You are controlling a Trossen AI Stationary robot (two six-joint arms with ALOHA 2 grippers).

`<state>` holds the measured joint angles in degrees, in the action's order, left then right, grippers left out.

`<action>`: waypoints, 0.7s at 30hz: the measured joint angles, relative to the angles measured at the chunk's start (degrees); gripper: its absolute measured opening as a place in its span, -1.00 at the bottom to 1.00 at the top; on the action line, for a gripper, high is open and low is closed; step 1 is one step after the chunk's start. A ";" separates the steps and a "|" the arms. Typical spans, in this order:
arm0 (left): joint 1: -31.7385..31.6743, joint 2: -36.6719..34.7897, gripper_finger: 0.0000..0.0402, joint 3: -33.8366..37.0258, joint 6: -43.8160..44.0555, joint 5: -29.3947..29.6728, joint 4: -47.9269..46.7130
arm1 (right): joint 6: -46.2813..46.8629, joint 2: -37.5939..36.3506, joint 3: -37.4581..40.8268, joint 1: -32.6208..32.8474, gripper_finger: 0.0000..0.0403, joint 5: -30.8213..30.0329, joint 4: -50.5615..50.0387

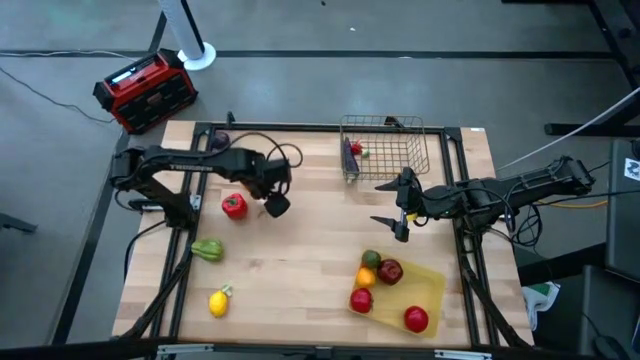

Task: Sort produce into baskets
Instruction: Put the garlic into the wire basket

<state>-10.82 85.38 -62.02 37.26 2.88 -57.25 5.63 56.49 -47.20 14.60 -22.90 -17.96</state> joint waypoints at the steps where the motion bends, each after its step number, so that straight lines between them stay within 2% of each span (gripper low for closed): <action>1: 0.28 0.00 0.15 0.84 1.17 0.40 -0.23 | 0.00 0.02 0.00 0.00 0.87 -0.01 -0.01; 7: 1.15 -0.02 0.15 5.92 6.14 0.77 0.90 | 0.00 0.00 0.00 0.01 0.87 0.00 0.00; 17: 1.96 0.00 0.15 11.44 6.21 0.86 10.85 | 0.00 0.02 0.00 -0.01 0.87 0.00 0.02; 21: 1.72 0.00 0.15 12.03 6.24 1.10 11.43 | 0.02 0.02 0.00 0.01 0.87 0.00 0.00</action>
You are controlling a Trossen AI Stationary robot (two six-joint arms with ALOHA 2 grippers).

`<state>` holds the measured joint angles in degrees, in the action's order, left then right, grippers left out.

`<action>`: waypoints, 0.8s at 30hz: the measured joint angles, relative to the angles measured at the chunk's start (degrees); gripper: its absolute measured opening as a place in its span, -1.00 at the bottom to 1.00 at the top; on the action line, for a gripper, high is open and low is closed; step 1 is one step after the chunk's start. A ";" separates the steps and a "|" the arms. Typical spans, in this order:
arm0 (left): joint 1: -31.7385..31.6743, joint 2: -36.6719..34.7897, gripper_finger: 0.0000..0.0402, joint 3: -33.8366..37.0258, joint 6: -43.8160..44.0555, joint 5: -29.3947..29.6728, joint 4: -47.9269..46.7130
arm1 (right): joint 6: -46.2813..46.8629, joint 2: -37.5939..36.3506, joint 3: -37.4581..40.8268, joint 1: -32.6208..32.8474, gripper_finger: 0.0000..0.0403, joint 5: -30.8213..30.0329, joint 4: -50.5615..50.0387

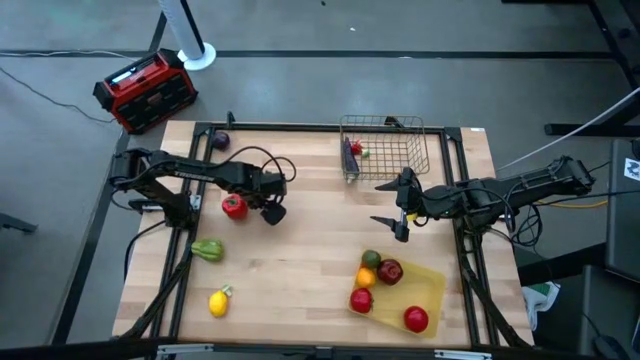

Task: Sort produce into baskets
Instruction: Put the garlic into the wire basket

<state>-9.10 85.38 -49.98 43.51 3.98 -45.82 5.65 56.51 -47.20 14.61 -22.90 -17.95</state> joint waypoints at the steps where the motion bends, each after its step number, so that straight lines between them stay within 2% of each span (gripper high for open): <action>1: 0.00 0.00 0.15 -0.02 0.00 0.18 0.17 | 0.00 0.00 0.00 0.00 0.87 0.00 0.06; 12: 0.52 0.63 0.15 -0.02 0.01 0.98 0.54 | 0.00 0.00 0.00 -0.02 0.87 -0.01 0.06; 24: 0.94 6.60 0.10 -0.02 -1.79 0.08 0.19 | -0.01 -0.02 0.00 -0.02 0.87 0.00 0.06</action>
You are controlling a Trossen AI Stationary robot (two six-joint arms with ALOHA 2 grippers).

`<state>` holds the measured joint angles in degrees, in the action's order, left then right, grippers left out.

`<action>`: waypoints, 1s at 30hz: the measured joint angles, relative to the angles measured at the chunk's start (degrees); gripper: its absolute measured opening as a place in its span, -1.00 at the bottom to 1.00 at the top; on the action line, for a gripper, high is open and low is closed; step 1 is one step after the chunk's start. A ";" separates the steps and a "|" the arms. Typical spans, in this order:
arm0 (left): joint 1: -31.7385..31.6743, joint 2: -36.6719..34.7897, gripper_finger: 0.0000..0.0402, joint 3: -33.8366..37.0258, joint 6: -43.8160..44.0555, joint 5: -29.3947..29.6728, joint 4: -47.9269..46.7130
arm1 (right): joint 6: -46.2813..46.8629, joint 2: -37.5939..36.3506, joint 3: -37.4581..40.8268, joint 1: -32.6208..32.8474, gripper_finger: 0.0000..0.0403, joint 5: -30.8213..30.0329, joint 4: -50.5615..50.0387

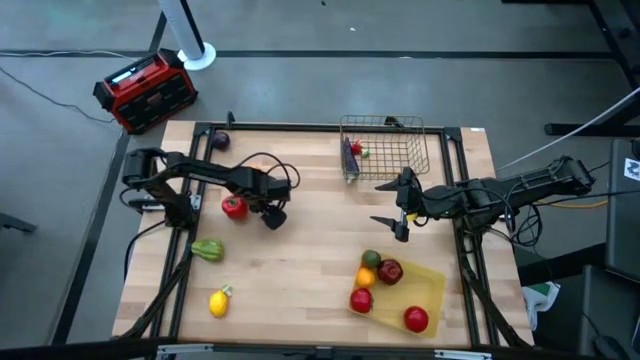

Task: Sort produce into baskets
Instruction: Put the garlic into the wire basket

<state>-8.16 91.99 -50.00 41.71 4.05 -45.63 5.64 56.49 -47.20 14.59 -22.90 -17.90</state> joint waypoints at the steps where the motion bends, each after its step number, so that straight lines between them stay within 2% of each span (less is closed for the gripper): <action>1: 0.00 0.12 0.07 0.00 -0.16 -0.33 -0.01 | 0.00 0.01 0.00 0.00 0.87 -0.01 0.00; 9: 0.00 0.26 -0.23 -0.54 0.80 -1.07 0.01 | 0.01 0.02 0.00 0.01 0.87 -0.01 -0.01; 13: -0.11 0.26 -0.23 -2.40 0.92 -2.66 1.20 | 0.01 0.02 0.00 0.01 0.87 -0.01 0.00; 17: -0.11 0.26 -0.17 -4.47 1.77 -4.81 6.68 | 0.01 0.01 0.00 0.01 0.87 0.00 0.03; 21: -0.11 0.26 -0.16 -6.34 5.46 -5.57 16.48 | 0.53 0.01 0.00 0.00 0.87 -0.01 0.24; 25: -0.11 0.26 -0.16 -6.82 8.77 -5.45 32.46 | 3.82 0.02 0.00 0.00 0.87 -0.02 0.23; 28: -0.11 0.26 -0.16 -6.82 7.57 -4.07 45.87 | 8.11 0.00 0.00 0.02 0.87 0.01 0.24; 30: 0.04 0.26 -0.15 -6.86 3.59 -2.56 53.77 | 11.88 0.03 0.00 0.00 0.87 -0.04 0.39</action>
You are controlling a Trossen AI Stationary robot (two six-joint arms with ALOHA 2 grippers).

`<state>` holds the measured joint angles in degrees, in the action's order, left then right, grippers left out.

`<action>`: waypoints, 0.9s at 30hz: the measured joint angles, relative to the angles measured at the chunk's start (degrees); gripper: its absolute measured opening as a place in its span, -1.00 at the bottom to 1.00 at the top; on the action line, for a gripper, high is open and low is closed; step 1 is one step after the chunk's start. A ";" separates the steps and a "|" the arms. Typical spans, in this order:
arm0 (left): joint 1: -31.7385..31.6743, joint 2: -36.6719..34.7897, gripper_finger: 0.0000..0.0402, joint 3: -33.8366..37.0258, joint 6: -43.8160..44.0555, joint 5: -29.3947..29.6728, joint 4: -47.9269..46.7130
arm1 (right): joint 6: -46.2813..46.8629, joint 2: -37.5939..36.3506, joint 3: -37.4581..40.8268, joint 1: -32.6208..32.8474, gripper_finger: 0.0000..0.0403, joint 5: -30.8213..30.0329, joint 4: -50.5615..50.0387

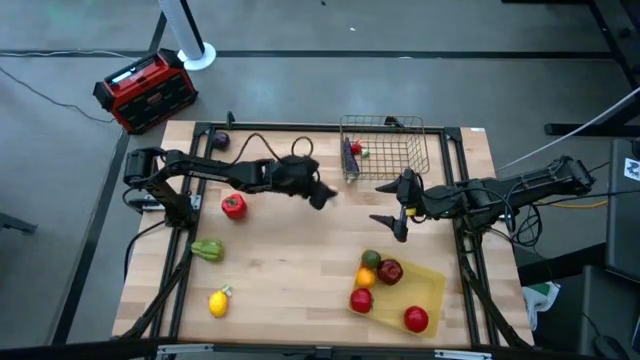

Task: Sort produce into baskets
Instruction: Put the garlic into the wire basket

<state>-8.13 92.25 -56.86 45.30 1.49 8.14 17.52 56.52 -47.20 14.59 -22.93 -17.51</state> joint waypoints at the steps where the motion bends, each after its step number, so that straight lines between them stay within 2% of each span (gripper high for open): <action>1: 0.15 0.00 -0.15 0.00 -2.81 0.46 3.45 | 2.21 0.23 -0.01 0.02 0.87 -0.09 0.34; 5: 1.35 -0.04 -0.15 0.00 -13.07 2.32 14.95 | 9.01 2.01 -0.04 0.00 0.87 0.02 1.75; 11: 4.37 -0.04 -0.15 0.00 -25.26 5.29 23.85 | 9.25 6.11 -0.04 0.01 0.87 1.31 7.95; 17: 7.24 -0.05 -0.15 0.00 -33.09 5.29 24.72 | 9.07 7.54 -0.04 0.01 0.87 1.59 14.91; 23: 9.22 -0.04 -0.15 0.00 -37.62 5.34 26.17 | 9.06 7.57 -0.04 0.00 0.87 3.16 16.64; 27: 10.01 -0.04 -0.15 0.00 -39.80 5.42 26.14 | 9.20 8.62 0.00 0.00 0.77 4.10 17.73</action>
<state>1.89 92.20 -56.86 5.50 6.92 34.28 26.72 65.14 -47.20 14.59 -18.83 0.23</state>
